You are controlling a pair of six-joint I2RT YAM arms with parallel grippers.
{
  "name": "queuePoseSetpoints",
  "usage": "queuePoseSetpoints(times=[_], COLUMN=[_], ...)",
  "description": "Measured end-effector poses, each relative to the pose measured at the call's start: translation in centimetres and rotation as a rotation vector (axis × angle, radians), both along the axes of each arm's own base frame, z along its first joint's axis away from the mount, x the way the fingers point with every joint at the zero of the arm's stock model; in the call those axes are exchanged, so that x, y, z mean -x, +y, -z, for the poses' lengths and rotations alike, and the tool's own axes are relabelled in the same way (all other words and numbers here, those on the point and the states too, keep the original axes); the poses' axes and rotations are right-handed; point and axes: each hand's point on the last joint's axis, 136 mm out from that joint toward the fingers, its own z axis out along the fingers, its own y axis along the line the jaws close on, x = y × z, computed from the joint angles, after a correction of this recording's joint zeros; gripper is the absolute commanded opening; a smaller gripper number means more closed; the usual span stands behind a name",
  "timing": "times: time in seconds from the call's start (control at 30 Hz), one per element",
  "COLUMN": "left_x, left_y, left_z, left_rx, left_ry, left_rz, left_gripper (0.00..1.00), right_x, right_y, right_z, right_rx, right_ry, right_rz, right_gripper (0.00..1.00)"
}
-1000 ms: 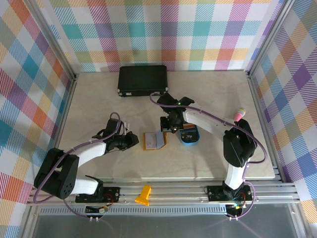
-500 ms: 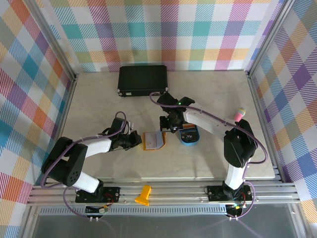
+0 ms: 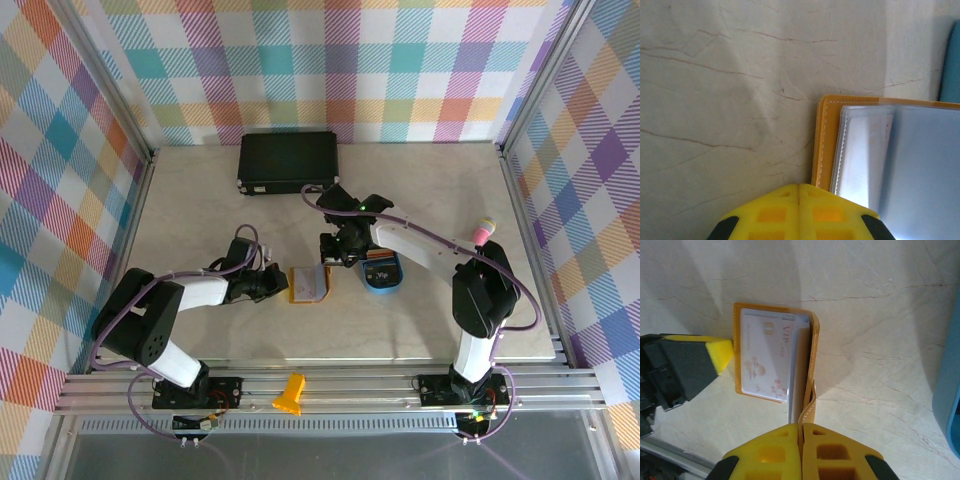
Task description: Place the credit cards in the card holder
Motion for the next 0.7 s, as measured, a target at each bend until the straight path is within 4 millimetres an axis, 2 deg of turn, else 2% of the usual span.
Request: queuePoseSetpoints(times=[0.13,0.27,0.47,0.7], left_x=[0.0,0.0,0.0,0.0], left_y=[-0.1,-0.1,-0.1,-0.1], left_z=[0.0,0.0,0.0,0.0], left_rx=[0.004,0.004,0.005,0.005], left_ry=[0.001,0.001,0.0,-0.001], left_rz=[0.003,0.003,0.003,0.003], left_gripper=[0.03,0.04,0.03,0.03], right_x=[0.2,0.7,0.7,-0.2], right_y=[1.5,3.8,7.2,9.2], right_z=[-0.8,-1.1,0.7,2.3], right_rx=[-0.05,-0.126,-0.218,-0.265], right_ry=[-0.004,0.013,0.068,0.08], right_rz=[-0.022,-0.056,-0.058,-0.037], right_gripper=[0.0,0.0,0.0,0.0])
